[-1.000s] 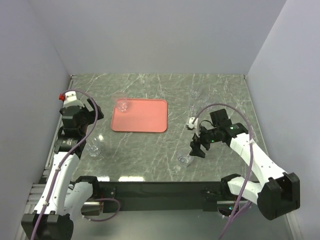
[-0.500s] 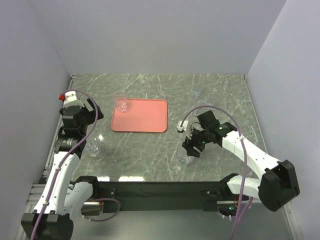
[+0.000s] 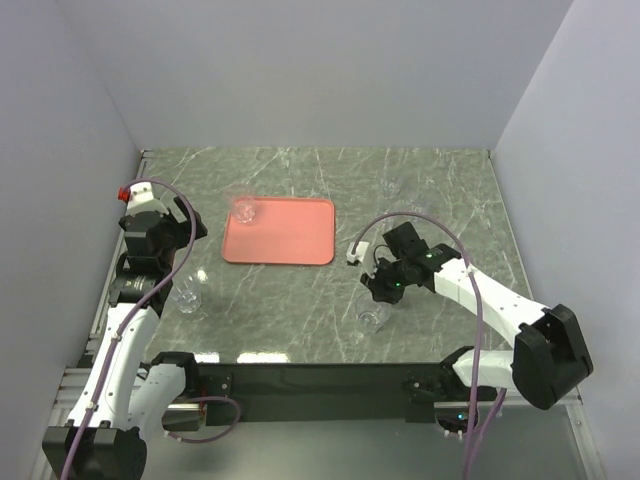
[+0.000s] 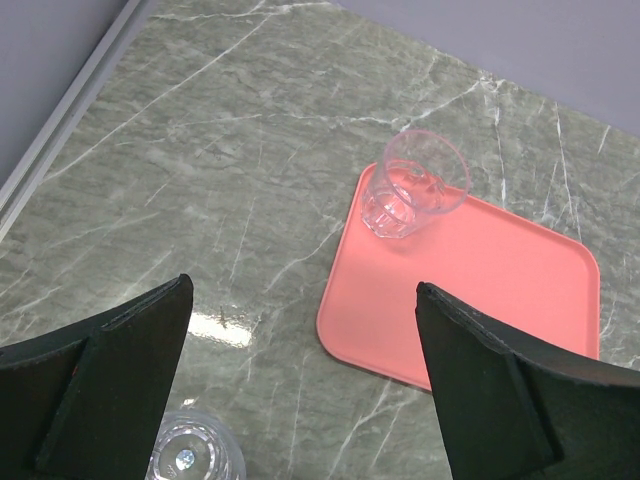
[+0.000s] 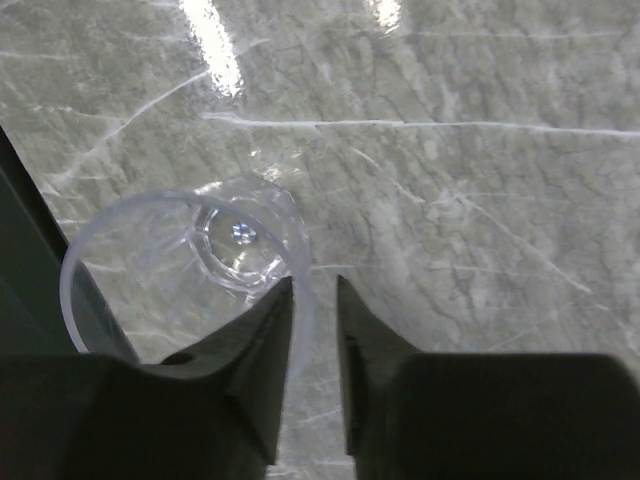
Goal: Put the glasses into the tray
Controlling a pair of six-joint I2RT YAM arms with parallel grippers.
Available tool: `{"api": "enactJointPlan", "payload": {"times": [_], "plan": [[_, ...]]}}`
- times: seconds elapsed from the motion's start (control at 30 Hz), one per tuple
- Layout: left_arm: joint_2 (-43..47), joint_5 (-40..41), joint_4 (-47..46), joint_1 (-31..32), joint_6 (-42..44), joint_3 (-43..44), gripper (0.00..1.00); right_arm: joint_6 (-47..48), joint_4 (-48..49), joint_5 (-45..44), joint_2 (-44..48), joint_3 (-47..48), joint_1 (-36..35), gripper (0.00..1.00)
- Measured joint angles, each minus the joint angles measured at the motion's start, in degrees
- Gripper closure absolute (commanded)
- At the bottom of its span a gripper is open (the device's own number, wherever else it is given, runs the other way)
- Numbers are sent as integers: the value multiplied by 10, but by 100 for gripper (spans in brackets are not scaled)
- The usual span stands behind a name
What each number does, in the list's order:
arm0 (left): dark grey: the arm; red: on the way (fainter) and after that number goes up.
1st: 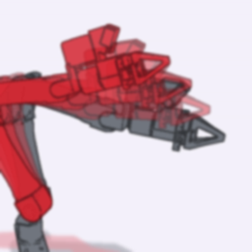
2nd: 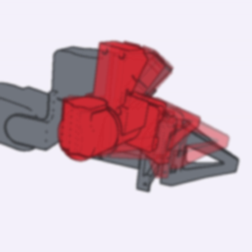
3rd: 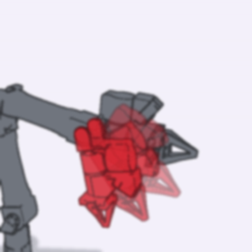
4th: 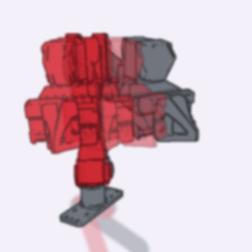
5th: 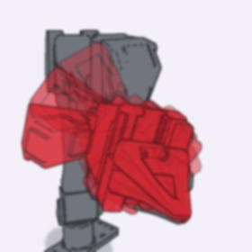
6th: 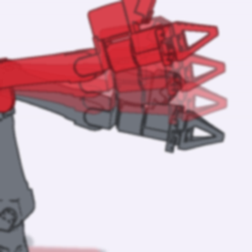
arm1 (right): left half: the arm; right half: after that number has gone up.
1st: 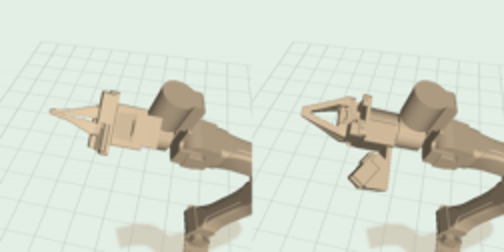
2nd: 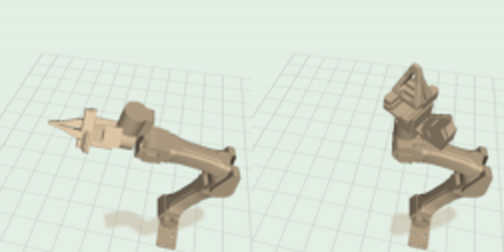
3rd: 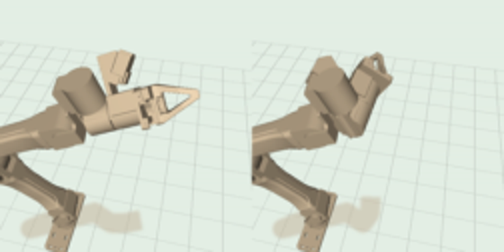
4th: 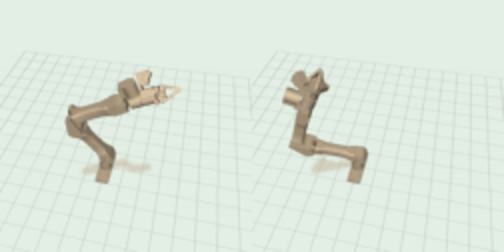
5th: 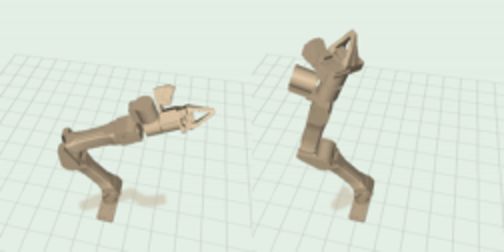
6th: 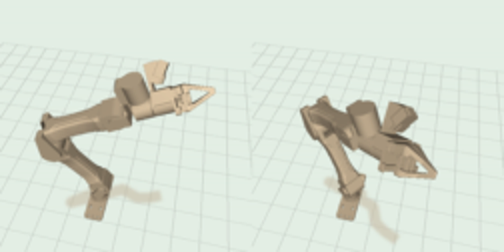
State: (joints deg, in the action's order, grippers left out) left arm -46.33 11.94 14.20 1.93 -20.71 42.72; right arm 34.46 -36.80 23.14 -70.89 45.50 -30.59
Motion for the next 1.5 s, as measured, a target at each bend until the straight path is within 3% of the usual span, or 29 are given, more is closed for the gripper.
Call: {"api": "enactJointPlan", "payload": {"times": [0.17,0.43,0.73,1.03,1.3,1.5], "plan": [[1,0,0,0,0,0,1,-3,-3,-5,-16,4,-4,100],[7,0,-1,0,0,0,2,3,-34,-26,-20,59,-10,100],[15,0,-2,0,0,0,2,-20,-61,-24,-144,263,-12,100],[15,0,-2,0,0,0,2,-156,-43,-30,-355,471,-12,100],[14,0,-2,0,0,0,2,-305,-41,-48,-541,729,-18,100],[6,0,-3,0,0,0,2,-396,0,-109,-589,775,-39,100]]}}
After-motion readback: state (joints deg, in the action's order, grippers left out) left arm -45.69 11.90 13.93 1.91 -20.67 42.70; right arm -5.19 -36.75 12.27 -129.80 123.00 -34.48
